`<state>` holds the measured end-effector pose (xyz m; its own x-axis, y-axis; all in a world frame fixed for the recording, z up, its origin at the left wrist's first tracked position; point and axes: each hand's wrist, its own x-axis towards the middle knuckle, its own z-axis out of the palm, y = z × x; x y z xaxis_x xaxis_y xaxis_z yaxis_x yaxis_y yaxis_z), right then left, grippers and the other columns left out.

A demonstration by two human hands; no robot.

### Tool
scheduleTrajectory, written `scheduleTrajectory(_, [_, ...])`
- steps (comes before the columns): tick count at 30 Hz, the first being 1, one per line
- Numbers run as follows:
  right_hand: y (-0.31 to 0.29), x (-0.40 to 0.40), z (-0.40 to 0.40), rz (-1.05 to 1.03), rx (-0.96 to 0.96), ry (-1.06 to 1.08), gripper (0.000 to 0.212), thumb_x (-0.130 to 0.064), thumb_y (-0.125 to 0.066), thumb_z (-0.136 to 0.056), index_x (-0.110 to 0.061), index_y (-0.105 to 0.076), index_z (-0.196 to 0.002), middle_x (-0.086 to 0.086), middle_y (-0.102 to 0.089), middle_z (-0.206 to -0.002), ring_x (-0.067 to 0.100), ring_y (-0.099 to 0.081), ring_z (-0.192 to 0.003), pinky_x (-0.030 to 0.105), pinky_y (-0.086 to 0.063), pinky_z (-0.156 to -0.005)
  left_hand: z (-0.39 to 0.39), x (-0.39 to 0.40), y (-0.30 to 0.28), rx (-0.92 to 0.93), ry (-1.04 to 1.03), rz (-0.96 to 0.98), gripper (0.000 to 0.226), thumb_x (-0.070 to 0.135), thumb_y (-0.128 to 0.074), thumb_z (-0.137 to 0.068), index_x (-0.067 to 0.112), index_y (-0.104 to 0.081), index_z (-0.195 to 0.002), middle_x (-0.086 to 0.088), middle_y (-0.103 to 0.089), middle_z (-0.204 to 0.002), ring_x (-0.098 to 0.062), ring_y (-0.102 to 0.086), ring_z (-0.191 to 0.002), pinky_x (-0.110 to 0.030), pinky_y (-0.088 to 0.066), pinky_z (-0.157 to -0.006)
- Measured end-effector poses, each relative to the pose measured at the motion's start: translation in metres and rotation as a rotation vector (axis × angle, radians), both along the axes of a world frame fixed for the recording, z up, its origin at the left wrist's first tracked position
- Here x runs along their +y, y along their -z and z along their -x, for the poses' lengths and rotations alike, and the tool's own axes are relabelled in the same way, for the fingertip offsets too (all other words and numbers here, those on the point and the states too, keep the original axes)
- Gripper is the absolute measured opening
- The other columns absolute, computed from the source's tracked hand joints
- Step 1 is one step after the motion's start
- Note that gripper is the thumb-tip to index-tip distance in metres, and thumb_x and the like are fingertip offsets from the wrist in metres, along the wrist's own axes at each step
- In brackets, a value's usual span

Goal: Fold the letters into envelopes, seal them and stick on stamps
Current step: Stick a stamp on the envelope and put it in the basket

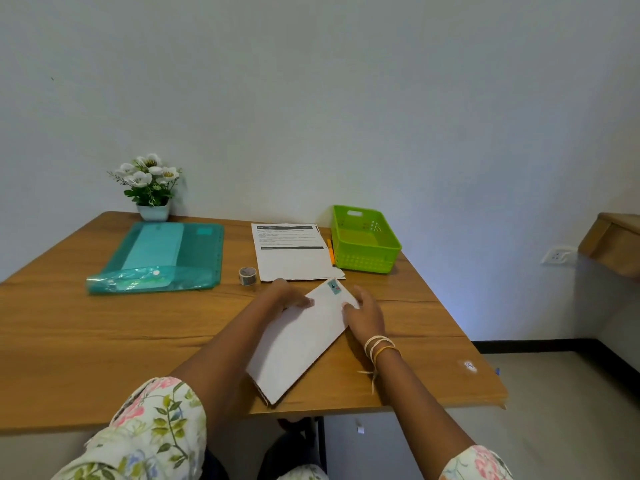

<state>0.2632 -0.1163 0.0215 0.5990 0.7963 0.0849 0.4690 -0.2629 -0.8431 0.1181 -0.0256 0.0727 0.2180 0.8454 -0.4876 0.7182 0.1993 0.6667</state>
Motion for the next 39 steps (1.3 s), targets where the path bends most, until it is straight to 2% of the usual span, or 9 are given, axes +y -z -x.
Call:
scheduleTrajectory(5, [-0.026, -0.001, -0.002, -0.044, 0.503, 0.183, 0.063, -0.024, -0.067, -0.084, -0.001, -0.043, -0.138, 0.021, -0.047, -0.139, 0.039, -0.052, -0.121, 0.041, -0.047, -0.095, -0.006, 0.012, -0.011, -0.296, -0.215, -0.018, 0.072, 0.028, -0.081, -0.075, -0.003, -0.044, -0.128, -0.016, -0.056, -0.13, -0.034, -0.055, -0.117, -0.041, -0.047, -0.099])
scheduleTrajectory(9, [-0.042, -0.01, 0.009, -0.056, 0.979, -0.069, 0.017, 0.0, -0.057, -0.09, 0.007, -0.058, -0.105, 0.019, -0.064, -0.094, 0.028, -0.062, -0.077, 0.035, -0.06, -0.064, -0.014, 0.013, -0.02, -0.506, -0.346, 0.006, 0.064, 0.013, -0.08, -0.076, -0.003, -0.046, -0.128, -0.015, -0.056, -0.13, -0.033, -0.055, -0.118, -0.041, -0.047, -0.1])
scheduleTrajectory(12, [-0.051, -0.005, 0.006, -0.104, 0.938, -0.088, 0.017, 0.011, -0.048, -0.09, 0.001, -0.061, -0.094, 0.015, -0.065, -0.093, 0.024, -0.062, -0.081, 0.032, -0.058, -0.064, -0.019, 0.012, -0.023, -0.588, -0.325, 0.02, 0.061, 0.019, -0.078, -0.078, 0.0, -0.047, -0.127, -0.012, -0.057, -0.128, -0.031, -0.057, -0.113, -0.04, -0.048, -0.096])
scheduleTrajectory(16, [-0.074, 0.009, -0.011, -0.128, 0.855, -0.014, 0.028, 0.011, -0.046, -0.092, 0.001, -0.058, -0.116, 0.011, -0.064, -0.095, 0.018, -0.06, -0.076, 0.03, -0.056, -0.059, -0.009, 0.003, -0.034, -0.475, -0.099, -0.038, 0.068, 0.053, -0.063, -0.085, 0.004, -0.047, -0.13, -0.015, -0.058, -0.123, -0.03, -0.061, -0.099, -0.038, -0.054, -0.077])
scheduleTrajectory(20, [-0.103, 0.019, -0.033, -0.203, 0.807, 0.067, 0.03, 0.012, -0.048, -0.089, 0.006, -0.057, -0.117, 0.019, -0.063, -0.113, 0.028, -0.062, -0.096, 0.041, -0.055, -0.081, 0.01, 0.001, -0.053, -0.27, 0.104, 0.198, 0.082, 0.069, -0.055, -0.08, 0.0, -0.048, -0.124, -0.026, -0.062, -0.118, -0.035, -0.068, -0.087, -0.039, -0.059, -0.069])
scheduleTrajectory(23, [-0.124, 0.025, -0.044, -0.252, 0.779, 0.117, 0.03, 0.015, -0.05, -0.087, 0.01, -0.055, -0.116, 0.024, -0.062, -0.117, 0.036, -0.061, -0.107, 0.044, -0.053, -0.083, 0.008, 0.0, -0.061, -0.428, 0.203, 0.462, 0.075, 0.055, -0.066, -0.078, -0.004, -0.053, -0.122, -0.027, -0.068, -0.106, -0.031, -0.072, -0.078, -0.033, -0.061, -0.066])
scheduleTrajectory(29, [-0.137, 0.035, -0.053, -0.205, 0.734, 0.123, 0.037, 0.017, -0.051, -0.085, 0.013, -0.051, -0.122, 0.027, -0.062, -0.115, 0.033, -0.06, -0.091, 0.042, -0.052, -0.075, -0.022, -0.004, -0.056, -0.693, -0.01, 0.455, 0.034, 0.0, -0.073, -0.079, -0.005, -0.059, -0.109, -0.022, -0.07, -0.106, -0.027, -0.072, -0.087, -0.035, -0.06, -0.072])
scheduleTrajectory(34, [-0.133, 0.036, -0.054, -0.149, 0.667, 0.085, 0.031, 0.011, -0.053, -0.087, 0.008, -0.049, -0.118, 0.025, -0.059, -0.105, 0.036, -0.059, -0.096, 0.046, -0.05, -0.084, -0.042, 0.001, -0.05, -0.681, -0.04, 0.447, 0.029, -0.001, -0.068, -0.083, -0.007, -0.058, -0.11, -0.02, -0.068, -0.11, -0.023, -0.069, -0.094, -0.034, -0.056, -0.083])
scheduleTrajectory(39, [-0.12, 0.036, -0.056, 0.064, 0.638, 0.009, 0.029, 0.001, -0.057, -0.088, 0.0, -0.053, -0.117, 0.017, -0.055, -0.104, 0.032, -0.056, -0.091, 0.043, -0.051, -0.079, -0.072, 0.016, -0.045, -0.704, -0.078, 0.384, 0.023, -0.004, -0.061, -0.088, -0.01, -0.055, -0.109, -0.02, -0.065, -0.093, -0.021, -0.069, -0.07, -0.026, -0.059, -0.055])
